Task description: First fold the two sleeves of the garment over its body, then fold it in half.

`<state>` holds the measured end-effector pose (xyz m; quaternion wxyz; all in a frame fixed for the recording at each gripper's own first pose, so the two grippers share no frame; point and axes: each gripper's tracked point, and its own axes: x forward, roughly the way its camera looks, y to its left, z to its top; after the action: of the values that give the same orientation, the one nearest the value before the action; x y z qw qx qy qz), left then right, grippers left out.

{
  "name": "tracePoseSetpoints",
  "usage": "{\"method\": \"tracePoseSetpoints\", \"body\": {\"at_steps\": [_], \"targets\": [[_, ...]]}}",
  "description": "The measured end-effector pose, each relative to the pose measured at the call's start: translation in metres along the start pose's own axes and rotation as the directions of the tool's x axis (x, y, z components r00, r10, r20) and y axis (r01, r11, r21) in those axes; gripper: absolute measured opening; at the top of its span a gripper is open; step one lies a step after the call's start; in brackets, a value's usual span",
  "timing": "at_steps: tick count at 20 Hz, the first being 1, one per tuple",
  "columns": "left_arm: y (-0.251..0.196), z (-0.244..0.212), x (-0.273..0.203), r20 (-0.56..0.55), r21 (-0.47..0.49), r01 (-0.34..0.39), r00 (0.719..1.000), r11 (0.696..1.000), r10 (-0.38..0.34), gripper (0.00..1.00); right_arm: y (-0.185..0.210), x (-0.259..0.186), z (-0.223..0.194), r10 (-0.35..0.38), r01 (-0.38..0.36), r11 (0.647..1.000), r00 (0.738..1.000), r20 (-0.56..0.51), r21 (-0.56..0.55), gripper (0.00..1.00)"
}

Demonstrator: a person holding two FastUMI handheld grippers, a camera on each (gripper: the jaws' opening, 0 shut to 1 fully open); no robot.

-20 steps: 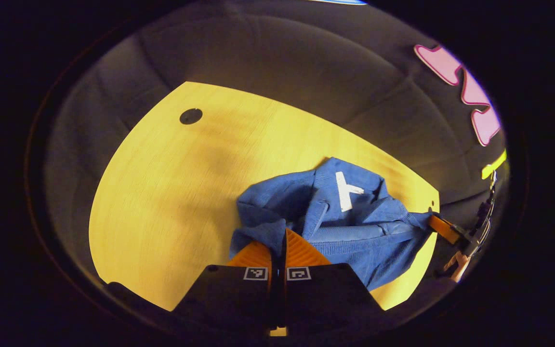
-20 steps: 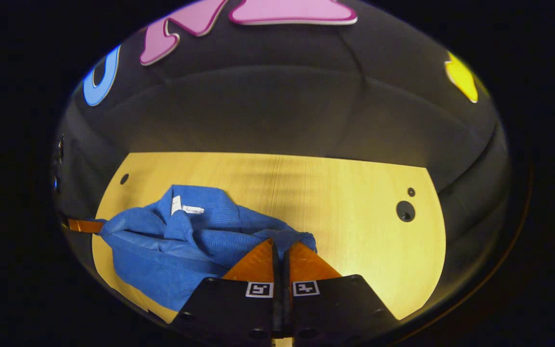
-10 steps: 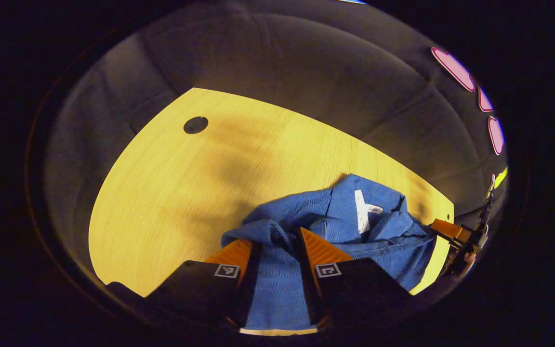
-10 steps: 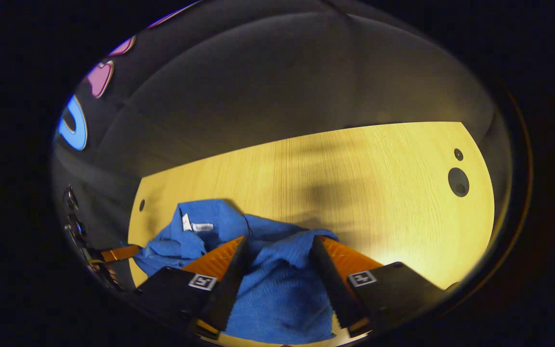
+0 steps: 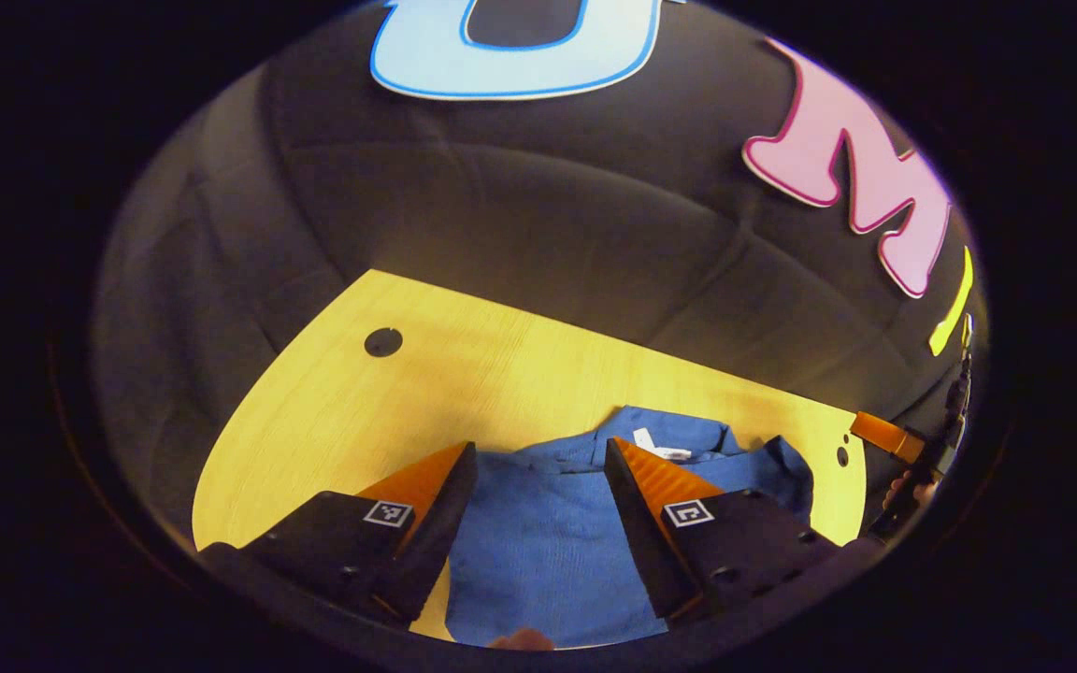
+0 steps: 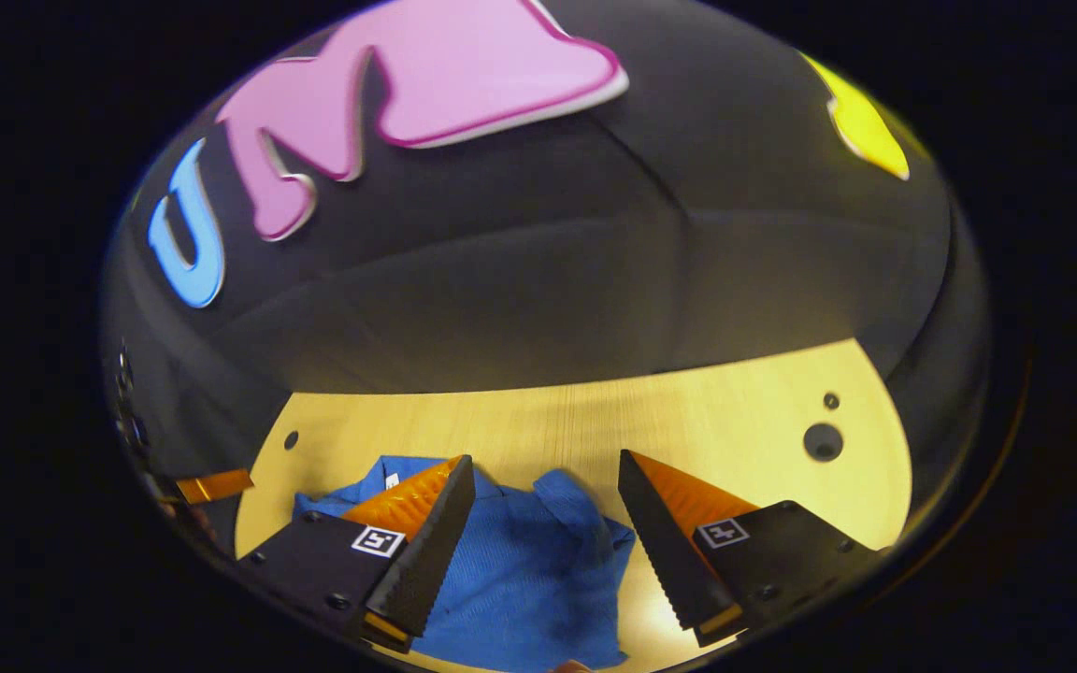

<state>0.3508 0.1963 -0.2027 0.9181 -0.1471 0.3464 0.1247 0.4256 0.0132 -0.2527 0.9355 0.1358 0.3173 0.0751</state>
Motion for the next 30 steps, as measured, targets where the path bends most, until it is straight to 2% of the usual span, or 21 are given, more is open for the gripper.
{"method": "tracePoseSetpoints", "body": {"at_steps": [4,8,11,13,16,18,19,21,23,24,27,28,30], "targets": [[-0.043,0.015,-0.075,0.155,0.094,0.081,0.983,0.992,-0.095,0.80,0.037,-0.063,0.000,0.063,-0.057,0.993,0.997,0.050,-0.102,0.98],[-0.081,0.014,-0.163,0.278,0.174,0.147,0.941,0.974,-0.192,0.80,0.072,-0.150,0.004,0.072,-0.033,0.980,0.978,0.197,-0.194,0.98],[-0.101,-0.004,-0.231,0.339,0.237,0.187,0.904,0.953,-0.262,0.80,0.104,-0.224,0.001,0.062,0.006,0.976,0.950,0.307,-0.216,0.97],[-0.101,-0.019,-0.274,0.382,0.251,0.187,0.882,0.950,-0.275,0.80,0.127,-0.272,-0.020,0.075,-0.008,0.981,0.939,0.336,-0.196,0.97],[-0.078,-0.041,-0.337,0.408,0.223,0.185,0.874,0.957,-0.264,0.80,0.157,-0.341,-0.073,0.102,-0.056,0.987,0.945,0.311,-0.153,0.97],[-0.060,-0.053,-0.374,0.451,0.205,0.182,0.855,0.962,-0.258,0.79,0.168,-0.377,-0.095,0.089,-0.043,0.988,0.940,0.328,-0.147,0.97],[-0.051,-0.054,-0.394,0.501,0.213,0.169,0.827,0.962,-0.256,0.80,0.171,-0.394,-0.101,0.082,-0.028,0.987,0.934,0.348,-0.158,0.97],[-0.039,-0.063,-0.434,0.622,0.238,0.136,0.739,0.962,-0.258,0.78,0.176,-0.427,-0.109,0.055,0.016,0.985,0.914,0.401,-0.173,0.97],[-0.040,-0.081,-0.470,0.698,0.270,0.131,0.656,0.954,-0.288,0.77,0.192,-0.457,-0.113,0.070,0.020,0.981,0.888,0.455,-0.190,0.97],[-0.043,-0.095,-0.481,0.708,0.297,0.134,0.634,0.946,-0.312,0.77,0.196,-0.470,-0.116,0.067,0.028,0.981,0.879,0.472,-0.191,0.96],[-0.053,-0.133,-0.493,0.683,0.340,0.149,0.639,0.928,-0.353,0.78,0.207,-0.494,-0.125,0.077,0.020,0.982,0.870,0.488,-0.190,0.96],[-0.053,-0.138,-0.500,0.684,0.342,0.147,0.639,0.928,-0.353,0.81,0.207,-0.499,-0.126,0.076,0.025,0.980,0.867,0.492,-0.197,0.96],[-0.054,-0.144,-0.513,0.689,0.352,0.122,0.637,0.928,-0.345,0.80,0.207,-0.509,-0.124,0.063,0.056,0.976,0.854,0.517,-0.210,0.96]]}}
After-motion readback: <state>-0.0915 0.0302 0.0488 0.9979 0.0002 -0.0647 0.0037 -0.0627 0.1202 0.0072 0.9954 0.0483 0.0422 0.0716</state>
